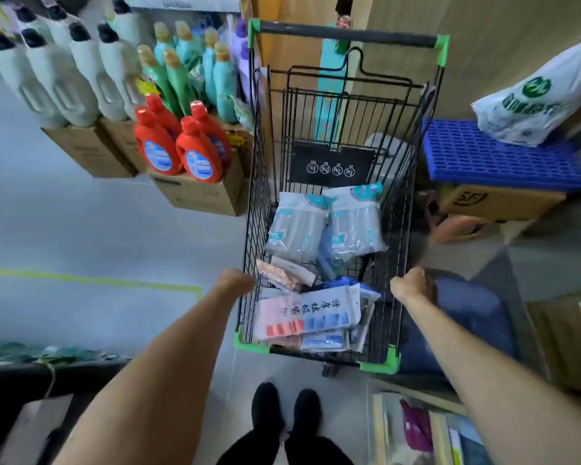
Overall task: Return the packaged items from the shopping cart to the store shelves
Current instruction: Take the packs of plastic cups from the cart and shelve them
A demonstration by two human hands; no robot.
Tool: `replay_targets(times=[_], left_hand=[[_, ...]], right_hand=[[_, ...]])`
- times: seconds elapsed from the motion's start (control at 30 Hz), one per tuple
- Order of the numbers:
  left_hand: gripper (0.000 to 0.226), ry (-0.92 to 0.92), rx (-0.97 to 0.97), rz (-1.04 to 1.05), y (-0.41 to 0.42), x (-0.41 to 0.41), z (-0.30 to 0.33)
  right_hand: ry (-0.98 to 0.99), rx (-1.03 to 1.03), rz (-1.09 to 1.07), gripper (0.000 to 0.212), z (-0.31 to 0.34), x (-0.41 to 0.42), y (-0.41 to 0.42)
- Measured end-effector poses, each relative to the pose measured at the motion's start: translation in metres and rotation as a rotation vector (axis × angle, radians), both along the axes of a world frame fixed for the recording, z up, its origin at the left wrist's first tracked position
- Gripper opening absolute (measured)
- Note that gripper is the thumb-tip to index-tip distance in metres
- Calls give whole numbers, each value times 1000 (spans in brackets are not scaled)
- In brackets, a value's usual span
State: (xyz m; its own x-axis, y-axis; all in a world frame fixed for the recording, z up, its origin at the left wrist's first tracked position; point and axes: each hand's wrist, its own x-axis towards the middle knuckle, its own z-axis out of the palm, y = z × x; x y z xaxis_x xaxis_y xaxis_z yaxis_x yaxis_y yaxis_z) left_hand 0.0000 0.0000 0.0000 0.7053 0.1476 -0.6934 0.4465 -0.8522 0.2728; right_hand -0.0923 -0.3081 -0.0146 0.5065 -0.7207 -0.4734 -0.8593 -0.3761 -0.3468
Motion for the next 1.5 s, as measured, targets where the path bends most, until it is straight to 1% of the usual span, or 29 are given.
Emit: replay_targets(times=[0.03, 0.07, 0.1, 0.17, 0.2, 0.27, 0.33, 0.43, 0.5, 0.53, 0.6, 0.67, 0.77, 0.9, 1.03, 1.17, 1.27, 1.37, 1.43, 1.5], left_hand=[[43, 38, -2, 9, 2, -8, -16], [41, 50, -8, 25, 3, -11, -33], [38, 37, 8, 37, 5, -18, -50], [35, -35, 28, 41, 5, -30, -75], [34, -71, 43, 44, 7, -32, -80], [30, -156, 28, 38, 12, -33, -89], [24, -185, -29, 70, 25, -37, -101], [29, -164, -118, 79, 56, -43, -134], [20, -146, -133, 59, 72, -50, -143], [19, -140, -137, 57, 78, -57, -141], [23, -132, -143, 32, 79, -76, -115], [20, -129, -160, 35, 81, -96, -99], [11, -85, -178, 25, 105, -143, -92], [13, -77, -148, -21, 143, -201, -95], [16, -59, -122, -33, 177, -260, -92], [10, -95, -155, 32, 210, -315, -96], [19, -74, -169, 102, 231, -361, -98], [21, -88, -102, 139, 250, -409, -107], [19, -91, -71, 129, 261, -438, -106], [22, -86, -88, 119, 275, -472, -104]], right_hand=[[96, 7, -27, 34, -17, -9, 1], [138, 24, -22, 36, -31, -15, 4], [153, 75, -20, 34, -46, -23, 5], [126, 142, -26, 20, -76, -39, 2], [121, 138, -20, 18, -89, -44, -3], [103, 116, -24, 25, -107, -47, -11], [96, 88, -48, 30, -105, -51, -6], [93, 28, -49, 24, -102, -62, 3], [118, 8, -42, 20, -95, -76, 16], [130, -5, -40, 21, -92, -87, 25], [147, -54, -8, 25, -87, -103, 37], [172, -111, 8, 26, -83, -120, 43], [213, -187, 76, 24, -80, -164, 68], [217, -219, 141, 22, -75, -225, 108], [225, -202, 110, 20, -79, -290, 151], [200, -186, 67, 23, -78, -339, 180], [247, -185, 171, 23, -73, -375, 196], [244, -198, 222, 19, -77, -419, 211], [225, -202, 216, 18, -78, -447, 222], [211, -198, 208, 17, -78, -480, 239]])
